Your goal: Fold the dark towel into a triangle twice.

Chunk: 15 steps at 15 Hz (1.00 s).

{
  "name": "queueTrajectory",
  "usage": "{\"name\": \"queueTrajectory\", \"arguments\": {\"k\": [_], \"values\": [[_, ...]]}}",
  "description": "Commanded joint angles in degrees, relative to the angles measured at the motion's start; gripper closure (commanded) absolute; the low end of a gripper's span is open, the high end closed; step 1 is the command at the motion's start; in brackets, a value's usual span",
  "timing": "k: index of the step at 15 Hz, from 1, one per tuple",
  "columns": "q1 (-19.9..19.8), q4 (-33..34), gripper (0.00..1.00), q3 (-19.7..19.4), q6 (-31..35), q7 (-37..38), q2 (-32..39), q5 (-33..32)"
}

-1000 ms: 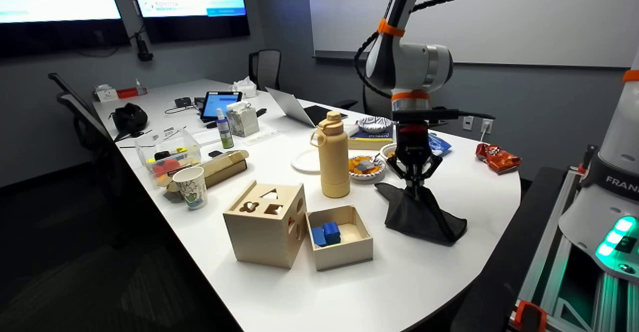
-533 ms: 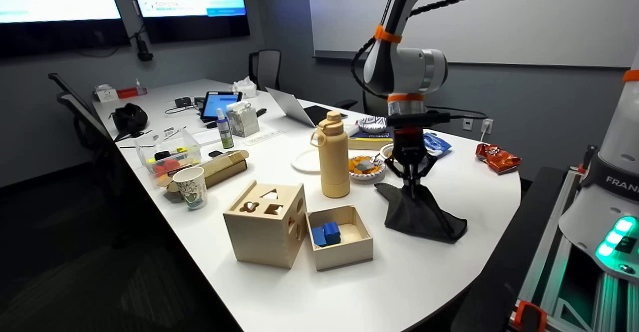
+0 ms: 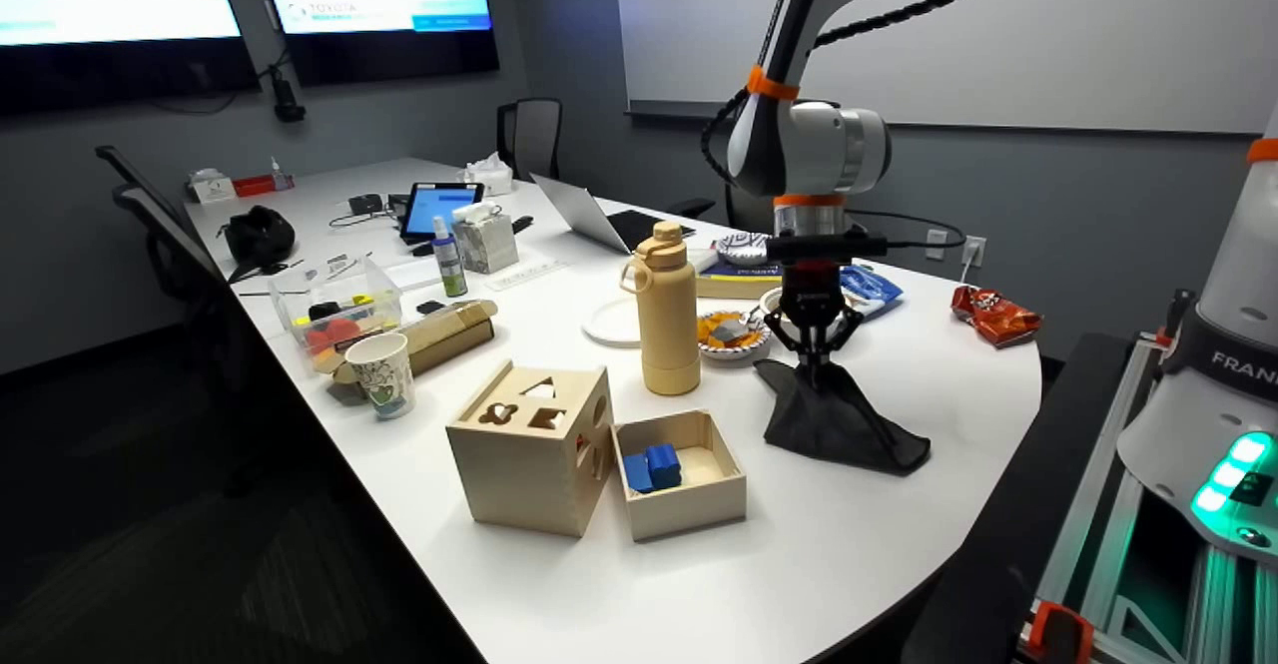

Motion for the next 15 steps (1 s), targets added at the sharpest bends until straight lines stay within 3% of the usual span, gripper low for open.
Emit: {"name": "queueTrajectory", "arguments": {"k": [1,15], "values": [[-1.3,1.7,0.99,0.6,1.9,0.3,1.1,-0.2],[-7.4,7.5,0.99,2.4,-2.7,-8.2,4.7,0.3]]}}
